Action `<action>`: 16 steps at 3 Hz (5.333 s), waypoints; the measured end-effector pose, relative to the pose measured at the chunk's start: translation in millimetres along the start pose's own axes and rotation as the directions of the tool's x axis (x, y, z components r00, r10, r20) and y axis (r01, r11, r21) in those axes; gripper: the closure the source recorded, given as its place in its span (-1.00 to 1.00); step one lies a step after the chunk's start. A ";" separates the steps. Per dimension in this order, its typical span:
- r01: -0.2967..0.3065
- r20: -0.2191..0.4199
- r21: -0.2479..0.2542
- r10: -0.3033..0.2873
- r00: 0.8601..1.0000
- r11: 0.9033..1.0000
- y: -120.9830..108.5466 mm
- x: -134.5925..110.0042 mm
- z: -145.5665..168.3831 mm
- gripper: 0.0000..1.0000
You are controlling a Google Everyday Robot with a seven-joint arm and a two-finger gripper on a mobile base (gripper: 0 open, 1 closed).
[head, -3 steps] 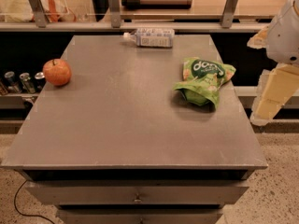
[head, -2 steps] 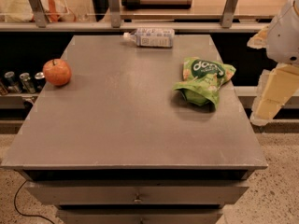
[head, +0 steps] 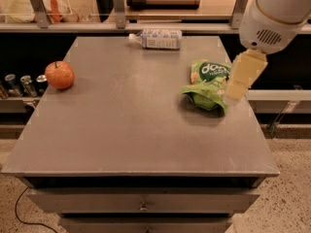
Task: Move green rice chip bag near apple
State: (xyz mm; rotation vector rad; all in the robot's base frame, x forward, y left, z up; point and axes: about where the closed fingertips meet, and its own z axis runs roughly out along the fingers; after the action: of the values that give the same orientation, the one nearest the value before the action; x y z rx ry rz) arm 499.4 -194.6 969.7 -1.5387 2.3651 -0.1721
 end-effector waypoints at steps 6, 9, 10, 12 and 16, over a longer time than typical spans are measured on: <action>-0.814 -0.065 0.019 0.813 0.578 0.580 -71.8 8.8 72.1 -1.00; -0.913 -0.157 0.013 0.903 0.401 0.408 -62.4 -22.7 130.6 -1.00; -0.908 -0.180 0.006 0.894 0.411 0.419 -52.5 -38.0 145.6 -0.66; -0.907 -0.184 0.028 0.894 0.409 0.421 -44.8 -36.2 149.9 0.28; -0.748 -0.018 -0.020 0.748 0.663 0.663 -63.2 -52.2 103.3 1.00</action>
Offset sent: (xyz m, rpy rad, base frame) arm 0.1019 0.0253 -0.0321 0.2700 0.0222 -0.9282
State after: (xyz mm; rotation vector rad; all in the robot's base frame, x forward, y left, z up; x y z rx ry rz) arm 607.3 -166.3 899.3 -0.4375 2.7913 0.0517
